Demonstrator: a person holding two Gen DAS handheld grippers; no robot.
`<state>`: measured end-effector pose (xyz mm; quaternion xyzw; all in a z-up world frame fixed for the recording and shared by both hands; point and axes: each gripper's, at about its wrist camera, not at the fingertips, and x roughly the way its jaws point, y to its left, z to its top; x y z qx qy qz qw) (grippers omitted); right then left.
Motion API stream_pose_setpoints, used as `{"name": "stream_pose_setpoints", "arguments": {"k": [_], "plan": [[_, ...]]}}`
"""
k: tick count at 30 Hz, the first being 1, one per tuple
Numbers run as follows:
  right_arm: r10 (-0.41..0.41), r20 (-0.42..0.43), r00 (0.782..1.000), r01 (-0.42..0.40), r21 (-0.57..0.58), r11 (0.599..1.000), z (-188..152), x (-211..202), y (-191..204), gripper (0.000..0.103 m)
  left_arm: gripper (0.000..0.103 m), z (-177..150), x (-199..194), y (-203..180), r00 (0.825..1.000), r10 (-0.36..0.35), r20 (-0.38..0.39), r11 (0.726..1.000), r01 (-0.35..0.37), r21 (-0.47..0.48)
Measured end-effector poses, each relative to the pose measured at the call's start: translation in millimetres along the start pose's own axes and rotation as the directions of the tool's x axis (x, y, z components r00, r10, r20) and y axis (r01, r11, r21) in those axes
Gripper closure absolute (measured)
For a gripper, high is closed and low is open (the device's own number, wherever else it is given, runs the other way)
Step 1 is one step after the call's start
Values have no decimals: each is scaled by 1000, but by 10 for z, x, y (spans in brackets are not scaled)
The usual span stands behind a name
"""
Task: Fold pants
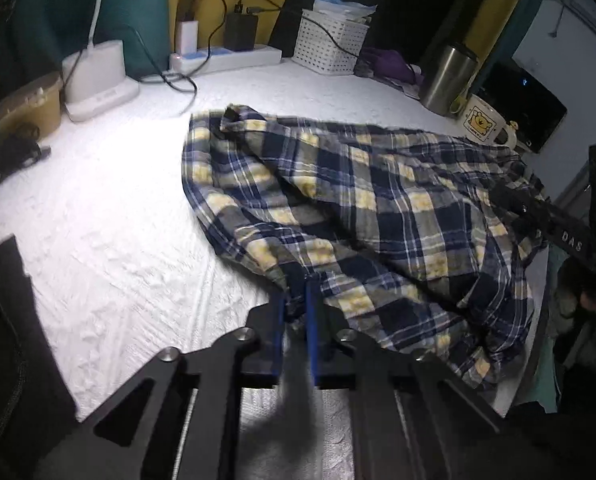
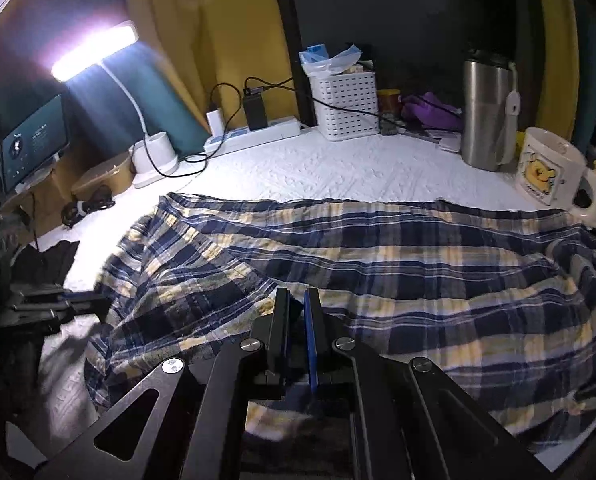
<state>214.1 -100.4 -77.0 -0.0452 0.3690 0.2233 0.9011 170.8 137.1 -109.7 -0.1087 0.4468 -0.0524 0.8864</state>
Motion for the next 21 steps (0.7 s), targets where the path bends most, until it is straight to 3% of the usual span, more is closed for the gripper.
{"name": "stream_pose_setpoints", "arguments": {"k": [9, 14, 21], "plan": [[-38, 21, 999, 36, 73, 997, -33, -34, -145, 95, 101, 338, -430, -251, 995, 92, 24, 992, -94, 87], [-56, -49, 997, 59, 68, 996, -84, 116, -181, 95, 101, 423, -542, -311, 993, 115, 26, 989, -117, 90], [-164, -81, 983, 162, -35, 986, -132, 157, -173, 94, 100, 122, -348, -50, 990, 124, -66, 992, -126, -26]]}}
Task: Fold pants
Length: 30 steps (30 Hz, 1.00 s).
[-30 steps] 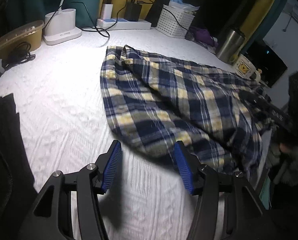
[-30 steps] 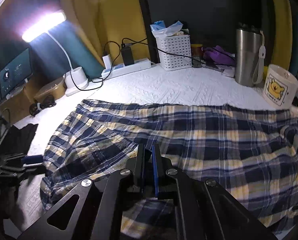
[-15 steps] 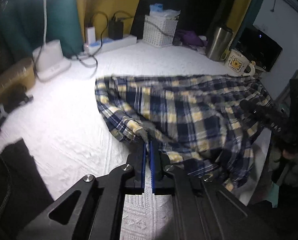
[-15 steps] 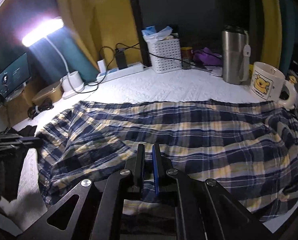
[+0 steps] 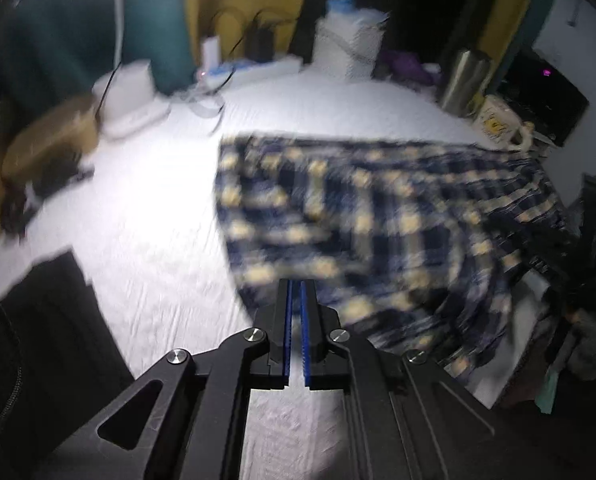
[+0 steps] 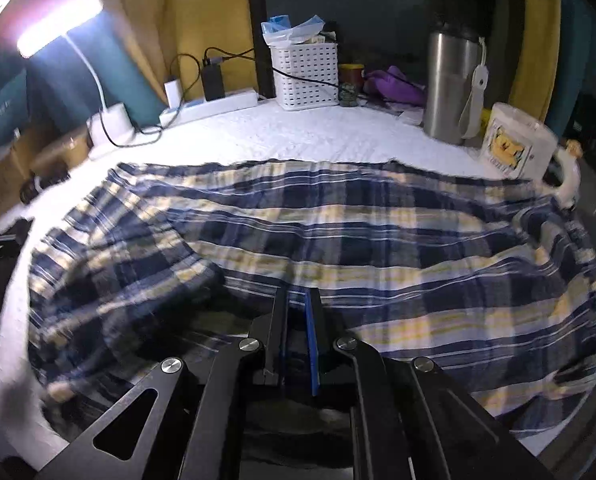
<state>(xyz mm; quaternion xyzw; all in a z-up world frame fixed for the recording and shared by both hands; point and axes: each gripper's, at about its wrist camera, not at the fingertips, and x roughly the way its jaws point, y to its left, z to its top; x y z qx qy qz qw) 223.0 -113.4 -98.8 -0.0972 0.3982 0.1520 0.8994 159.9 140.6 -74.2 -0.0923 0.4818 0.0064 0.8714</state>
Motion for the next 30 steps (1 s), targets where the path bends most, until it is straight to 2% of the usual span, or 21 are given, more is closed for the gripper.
{"name": "stream_pose_setpoints", "arguments": {"k": [3, 4, 5, 6, 7, 9, 13, 15, 17, 18, 19, 21, 23, 25, 26, 28, 29, 30], "plan": [[-57, 2, 998, 57, -42, 997, -3, -28, -23, 94, 98, -136, 98, 183, 1000, -18, -16, 996, 17, -82], [-66, 13, 998, 66, -43, 997, -2, -58, -36, 94, 94, -174, 130, 245, 1000, -18, -13, 994, 16, -106], [-71, 22, 997, 72, -43, 997, -3, -90, -56, 94, 74, -202, 159, 294, 1000, -18, -11, 992, 16, -126], [-68, 32, 997, 69, -41, 997, 0, -135, -75, 94, 49, -231, 195, 350, 1000, -24, -8, 988, 23, -154], [-62, 37, 997, 64, -39, 997, 0, -169, -88, 94, 40, -254, 227, 411, 999, -44, 4, 981, 44, -188], [-35, 38, 999, 37, -43, 998, -13, -226, -101, 94, 40, -271, 244, 461, 995, -88, 45, 970, 96, -223], [32, 11, 999, -32, -22, 999, -87, -252, -145, 93, 40, -189, 321, 432, 985, -151, 81, 964, 165, -208], [18, -4, 1000, -19, -26, 999, -139, -244, -153, 92, 40, -154, 360, 355, 982, -171, 81, 967, 183, -178], [-6, -21, 1000, 6, -41, 999, -184, -228, -149, 92, 60, -130, 383, 250, 980, -190, 62, 972, 196, -126], [-23, -29, 999, 22, -53, 998, -207, -216, -147, 92, 76, -121, 401, 176, 981, -189, 37, 977, 192, -93], [-37, -38, 999, 35, -64, 997, -223, -200, -143, 91, 86, -116, 400, 124, 984, -178, 19, 981, 179, -70], [-69, -54, 996, 64, -88, 994, -252, -158, -138, 91, 98, -107, 351, 58, 990, -140, 10, 989, 140, -39], [-102, -47, 994, 95, -126, 987, -271, -145, -110, 89, 99, -76, 267, 36, 997, -76, 23, 996, 77, -39], [-157, -26, 987, 149, -191, 970, -296, -128, -45, 83, 100, -28, 142, 30, 998, -41, 47, 998, 43, -50], [-190, -9, 982, 183, -225, 957, -313, -120, -19, 74, 100, -2, 62, 12, 998, -28, 56, 998, 31, -55], [-268, 27, 963, 266, -254, 930, -324, -115, -25, 43, 101, 38, -32, -47, 998, -13, 60, 998, 16, -53], [-334, 47, 942, 335, -245, 910, -316, -113, -78, 10, 101, 38, -60, -43, 998, -6, 63, 999, 9, -50], [-363, 50, 930, 365, -226, 903, -300, -102, -133, 0, 101, 61, -96, -64, 998, 6, 66, 999, -3, -44]]}}
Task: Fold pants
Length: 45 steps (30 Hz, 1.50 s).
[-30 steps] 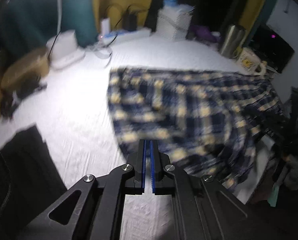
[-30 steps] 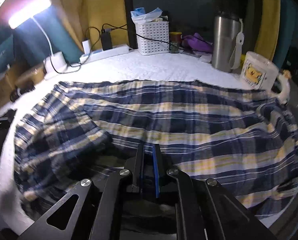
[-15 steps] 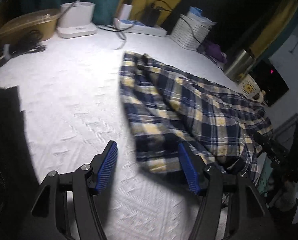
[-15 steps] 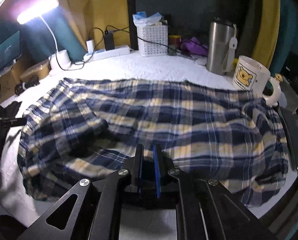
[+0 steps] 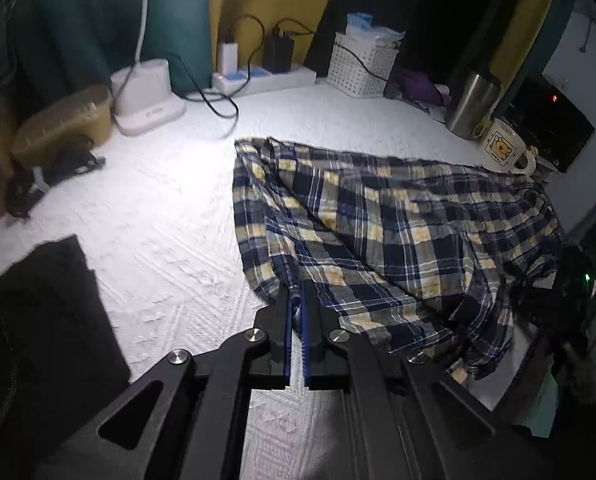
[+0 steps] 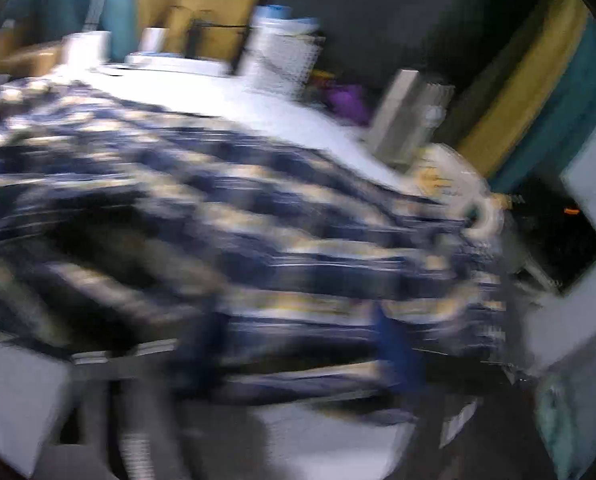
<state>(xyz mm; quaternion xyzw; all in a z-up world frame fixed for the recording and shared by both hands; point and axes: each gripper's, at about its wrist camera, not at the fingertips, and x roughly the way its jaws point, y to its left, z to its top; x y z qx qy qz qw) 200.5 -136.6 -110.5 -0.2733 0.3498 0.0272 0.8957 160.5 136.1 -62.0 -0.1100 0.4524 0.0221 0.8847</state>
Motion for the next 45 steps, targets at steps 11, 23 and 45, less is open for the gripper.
{"name": "stream_pose_setpoints", "arguments": {"k": [11, 23, 45], "plan": [[163, 47, 986, -168, 138, 976, -44, -39, -260, 0, 97, -35, -206, 144, 1000, -23, 7, 999, 23, -45], [277, 127, 952, -294, 141, 945, 16, -331, -123, 0, 53, -507, -9, 331, 998, -51, -38, 999, 51, -3], [498, 205, 842, -491, -89, 867, -52, -1009, 677, 0, 101, -300, -74, 187, 985, -170, 1, 985, 170, 15]]}}
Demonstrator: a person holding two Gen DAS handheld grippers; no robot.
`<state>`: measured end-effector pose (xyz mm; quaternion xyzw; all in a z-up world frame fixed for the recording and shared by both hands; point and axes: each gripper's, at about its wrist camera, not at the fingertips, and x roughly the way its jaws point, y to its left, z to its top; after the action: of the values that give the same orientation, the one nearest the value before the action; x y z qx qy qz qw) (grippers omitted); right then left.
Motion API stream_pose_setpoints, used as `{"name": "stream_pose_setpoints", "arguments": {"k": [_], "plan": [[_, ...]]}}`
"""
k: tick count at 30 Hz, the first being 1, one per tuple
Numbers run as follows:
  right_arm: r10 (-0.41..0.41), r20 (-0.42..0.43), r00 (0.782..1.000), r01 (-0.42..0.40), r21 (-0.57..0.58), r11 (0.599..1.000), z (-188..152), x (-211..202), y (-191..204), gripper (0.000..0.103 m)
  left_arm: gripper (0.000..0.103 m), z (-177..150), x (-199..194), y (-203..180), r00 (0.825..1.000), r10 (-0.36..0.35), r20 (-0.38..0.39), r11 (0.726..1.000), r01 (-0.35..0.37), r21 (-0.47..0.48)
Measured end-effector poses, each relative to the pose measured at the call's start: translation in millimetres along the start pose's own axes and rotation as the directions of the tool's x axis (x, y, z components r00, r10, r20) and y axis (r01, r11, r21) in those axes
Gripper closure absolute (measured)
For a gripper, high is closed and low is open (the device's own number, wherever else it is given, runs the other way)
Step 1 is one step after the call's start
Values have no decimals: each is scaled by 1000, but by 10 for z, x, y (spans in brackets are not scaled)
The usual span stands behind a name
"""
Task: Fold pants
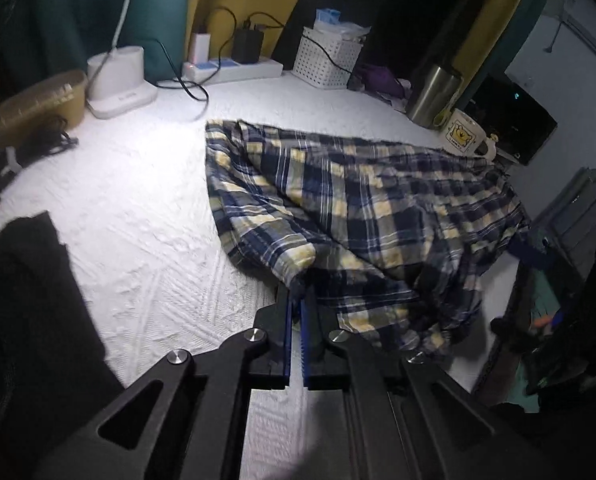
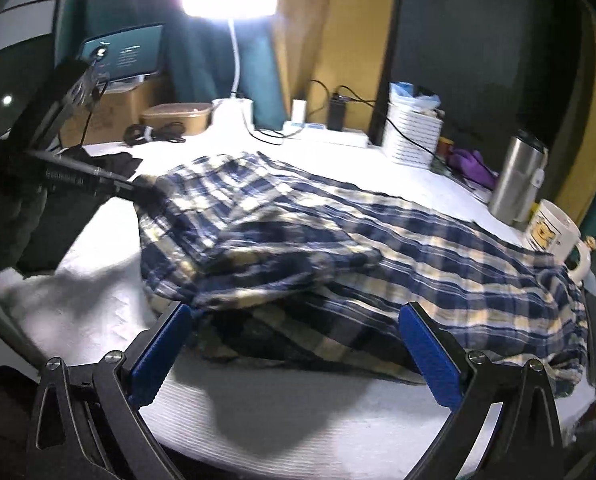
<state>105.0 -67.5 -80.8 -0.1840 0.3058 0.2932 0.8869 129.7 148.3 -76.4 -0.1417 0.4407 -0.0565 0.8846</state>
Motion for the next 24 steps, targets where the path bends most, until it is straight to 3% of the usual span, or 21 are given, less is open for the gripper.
{"name": "stream_pose_setpoints", "arguments": {"k": [10, 16, 18, 20, 22, 24], "plan": [[57, 26, 998, -57, -13, 998, 41, 37, 65, 2, 101, 238, -262, -337, 998, 20, -59, 999, -17, 42], [77, 21, 997, -77, -23, 997, 30, 80, 37, 2, 100, 125, -114, -103, 993, 84, -80, 994, -88, -58], [84, 18, 996, -83, -31, 996, 33, 87, 55, 2, 99, 54, -139, 3, 995, 66, -75, 992, -74, -104], [88, 9, 996, -88, -34, 996, 27, 112, 70, 2, 87, -23, -197, 66, 997, 64, -51, 990, -70, -124], [92, 2, 996, -92, -38, 995, 22, 137, 80, 2, 55, -145, -253, 139, 997, 75, -35, 988, -79, -134], [94, -4, 996, -94, -44, 995, 19, 157, 109, 2, 51, -229, -276, 170, 998, 61, -29, 988, -65, -139]]}}
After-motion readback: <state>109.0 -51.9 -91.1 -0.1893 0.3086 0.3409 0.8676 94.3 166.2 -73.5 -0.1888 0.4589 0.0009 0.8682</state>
